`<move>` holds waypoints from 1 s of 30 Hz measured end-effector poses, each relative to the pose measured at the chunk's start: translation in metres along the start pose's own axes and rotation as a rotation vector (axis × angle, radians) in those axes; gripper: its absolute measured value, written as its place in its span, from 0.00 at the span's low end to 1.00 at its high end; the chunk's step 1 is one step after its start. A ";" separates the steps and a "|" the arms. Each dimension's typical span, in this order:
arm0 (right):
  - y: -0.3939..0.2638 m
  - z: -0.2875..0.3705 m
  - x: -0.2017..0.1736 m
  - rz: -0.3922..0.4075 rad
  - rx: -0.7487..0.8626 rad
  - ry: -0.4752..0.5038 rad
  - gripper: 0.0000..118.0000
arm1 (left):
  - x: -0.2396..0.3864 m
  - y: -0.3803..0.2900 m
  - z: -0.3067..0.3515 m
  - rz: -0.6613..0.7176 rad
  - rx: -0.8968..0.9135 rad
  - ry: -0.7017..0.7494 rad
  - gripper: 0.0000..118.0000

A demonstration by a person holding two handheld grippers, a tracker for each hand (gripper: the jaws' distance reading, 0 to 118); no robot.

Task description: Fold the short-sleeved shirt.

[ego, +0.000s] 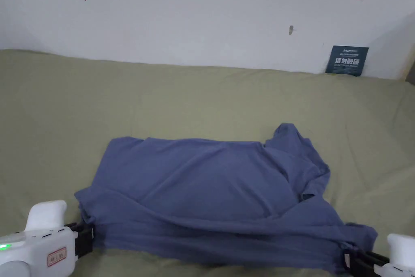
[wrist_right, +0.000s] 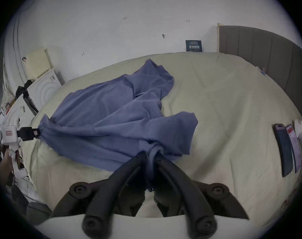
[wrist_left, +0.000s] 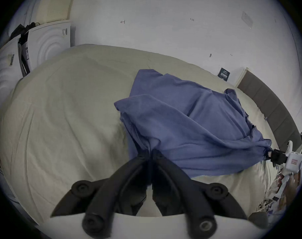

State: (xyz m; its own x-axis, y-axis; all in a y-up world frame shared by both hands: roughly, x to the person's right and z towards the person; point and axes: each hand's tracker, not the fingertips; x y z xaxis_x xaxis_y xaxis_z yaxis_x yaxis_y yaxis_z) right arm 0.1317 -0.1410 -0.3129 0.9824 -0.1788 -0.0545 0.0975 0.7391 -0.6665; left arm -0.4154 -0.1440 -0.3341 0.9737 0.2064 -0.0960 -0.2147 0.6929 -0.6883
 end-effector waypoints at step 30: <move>-0.064 0.102 0.002 0.022 -0.224 -0.022 0.07 | -0.041 -0.084 0.115 0.093 -0.243 0.050 0.02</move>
State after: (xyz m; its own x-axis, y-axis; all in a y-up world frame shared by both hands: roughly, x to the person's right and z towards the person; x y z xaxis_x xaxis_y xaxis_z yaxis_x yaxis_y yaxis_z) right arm 0.1434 -0.1223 -0.1940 0.9874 -0.1478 -0.0565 0.0402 0.5794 -0.8141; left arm -0.4463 -0.1311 -0.1897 0.9546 0.2225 -0.1981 -0.2847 0.4855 -0.8266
